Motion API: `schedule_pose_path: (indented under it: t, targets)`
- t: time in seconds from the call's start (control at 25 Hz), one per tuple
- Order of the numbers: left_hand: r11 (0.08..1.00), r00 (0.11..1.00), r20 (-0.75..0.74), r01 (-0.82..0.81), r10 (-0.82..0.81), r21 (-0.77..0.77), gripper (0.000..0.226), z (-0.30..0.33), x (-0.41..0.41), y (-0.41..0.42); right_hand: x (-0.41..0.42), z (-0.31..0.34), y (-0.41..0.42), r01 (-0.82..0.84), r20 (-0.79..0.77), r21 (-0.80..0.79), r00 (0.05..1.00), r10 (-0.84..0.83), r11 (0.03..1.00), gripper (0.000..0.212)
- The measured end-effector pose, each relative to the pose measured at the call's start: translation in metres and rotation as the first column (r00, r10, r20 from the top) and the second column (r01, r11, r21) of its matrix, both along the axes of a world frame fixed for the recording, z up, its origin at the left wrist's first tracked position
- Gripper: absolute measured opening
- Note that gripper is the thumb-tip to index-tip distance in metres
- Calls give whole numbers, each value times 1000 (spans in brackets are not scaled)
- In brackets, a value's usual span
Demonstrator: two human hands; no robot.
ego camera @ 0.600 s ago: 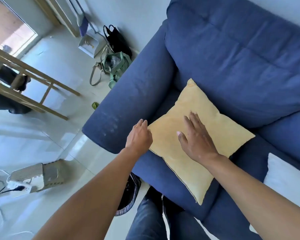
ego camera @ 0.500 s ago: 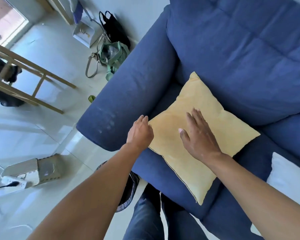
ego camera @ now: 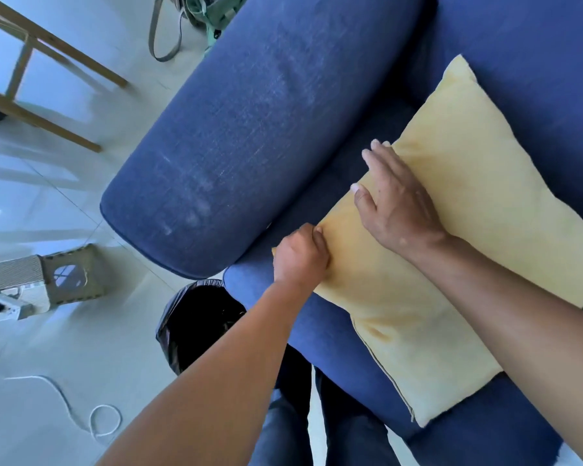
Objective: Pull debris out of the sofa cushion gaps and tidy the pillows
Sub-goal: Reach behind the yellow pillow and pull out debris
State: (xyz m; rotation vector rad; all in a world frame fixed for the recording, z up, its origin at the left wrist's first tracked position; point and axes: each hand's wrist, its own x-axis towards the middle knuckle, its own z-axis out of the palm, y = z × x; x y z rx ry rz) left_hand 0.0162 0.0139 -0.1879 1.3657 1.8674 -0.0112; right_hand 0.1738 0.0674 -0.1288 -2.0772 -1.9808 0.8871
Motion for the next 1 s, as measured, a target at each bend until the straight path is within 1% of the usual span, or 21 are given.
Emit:
schedule_pose_path:
  t: [0.12,0.16,0.2,0.28,0.36,0.44,0.48,0.56,0.6,0.68,0.72,0.84,0.88,0.92,1.0]
  targets:
    - [975,974,-82,-217,214,-41,27,-19,-3,13,-5,-37,30,8,35,-71,999,-5,997,59]
    - [944,944,-131,-317,304,-95,33,-28,-4,20,-6,-50,37,27,44,-100,999,-22,995,60]
    - [897,907,-184,-408,378,-169,45,-39,-5,27,-8,-61,42,43,51,-130,998,-37,991,61]
    - [783,831,-284,-551,479,-291,62,-61,-6,39,-11,-81,50,61,52,-162,997,-53,985,64]
    - [708,774,-340,-629,533,-321,68,-81,-7,50,-12,-96,53,81,63,-157,995,-72,984,67]
    - [656,715,-371,-696,593,-293,72,-100,-8,56,-11,-108,51,113,76,-158,992,-102,981,71]
    - [649,697,-381,-712,607,-269,69,-108,-8,55,-11,-115,50,123,84,-160,990,-111,979,72]
    - [657,681,-377,-724,628,-212,58,-122,-8,51,-14,-128,48,125,104,-168,989,-109,978,72]
    - [638,654,-367,-748,662,-182,53,-127,-8,49,-15,-133,51,124,117,-170,988,-104,978,71]
    - [568,573,-350,-813,741,-128,48,-136,-11,48,-20,-149,65,126,157,-183,983,-98,975,69]
    - [574,572,-350,-811,742,-112,46,-140,-14,49,-23,-155,74,113,178,-194,981,-78,975,71]
    - [665,647,-330,-743,687,-72,40,-148,-17,46,-34,-180,94,19,233,-218,972,34,976,78]
    - [669,644,-323,-742,694,-45,40,-151,-17,43,-36,-188,97,9,255,-231,965,52,973,78]
    - [656,628,-312,-754,713,-18,39,-153,-16,40,-38,-196,99,8,279,-241,958,62,971,78]
    - [594,562,-265,-803,784,54,35,-151,-13,32,-41,-205,102,5,329,-254,941,82,967,77]
